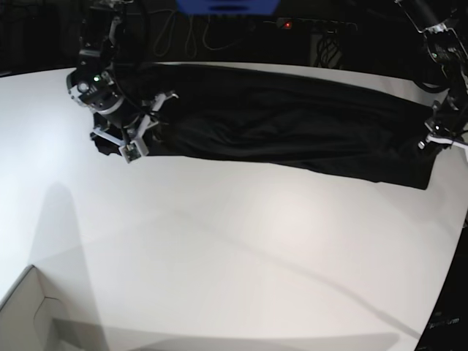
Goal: Layout the t-shirt on the table in an organized manner, then fold the t-shirt properly
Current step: 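Grasp both ends of the folded strip with both grippers and straighten it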
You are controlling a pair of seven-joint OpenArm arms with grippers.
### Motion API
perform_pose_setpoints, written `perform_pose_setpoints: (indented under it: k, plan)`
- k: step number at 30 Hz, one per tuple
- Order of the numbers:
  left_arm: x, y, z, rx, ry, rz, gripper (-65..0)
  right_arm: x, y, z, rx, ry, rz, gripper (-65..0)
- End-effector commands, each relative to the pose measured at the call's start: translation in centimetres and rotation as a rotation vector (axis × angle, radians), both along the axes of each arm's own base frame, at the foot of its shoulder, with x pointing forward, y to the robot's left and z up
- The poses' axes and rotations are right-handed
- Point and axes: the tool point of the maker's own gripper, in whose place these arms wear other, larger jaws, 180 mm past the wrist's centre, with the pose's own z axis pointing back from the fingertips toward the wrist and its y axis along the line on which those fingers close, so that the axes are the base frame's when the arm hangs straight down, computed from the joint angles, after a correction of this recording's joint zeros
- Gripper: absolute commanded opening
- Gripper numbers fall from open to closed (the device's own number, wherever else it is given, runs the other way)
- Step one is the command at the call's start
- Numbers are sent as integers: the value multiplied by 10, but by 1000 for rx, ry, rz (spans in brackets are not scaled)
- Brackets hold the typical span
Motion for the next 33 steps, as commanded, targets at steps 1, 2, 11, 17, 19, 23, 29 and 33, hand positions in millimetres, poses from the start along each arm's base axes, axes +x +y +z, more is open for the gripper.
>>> perform_pose_setpoints:
  k: [1, 2, 11, 17, 19, 23, 29, 33]
  plan:
    - [7, 8, 16, 32, -48, -5, -650, 9, 2, 12, 18, -51, 4, -582]
    - [7, 8, 16, 32, -48, -5, -650, 9, 2, 13, 17, -52, 4, -629]
    - [9, 8, 20, 40, -57, -8, -650, -3, -8, 18, -19, -56, 5, -650]
    - [10, 9, 22, 41, -62, -9, -650, -7, -19, 50, -59, -138, -15, -650]
    - [11, 12, 26, 51, -64, -11, -650, -10, -23, 55, -72, -146, -22, -650]
    - [11, 14, 27, 54, -66, -11, -650, -20, -29, 56, -87, -140, -36, -650]
    - [10, 29, 48, 82, -119, 37, -650, -39, -25, 47, -83, -95, -26, -650]
    - [16, 27, 65, 110, -157, 23, -650, -46, -24, 45, -56, -92, -30, -650]
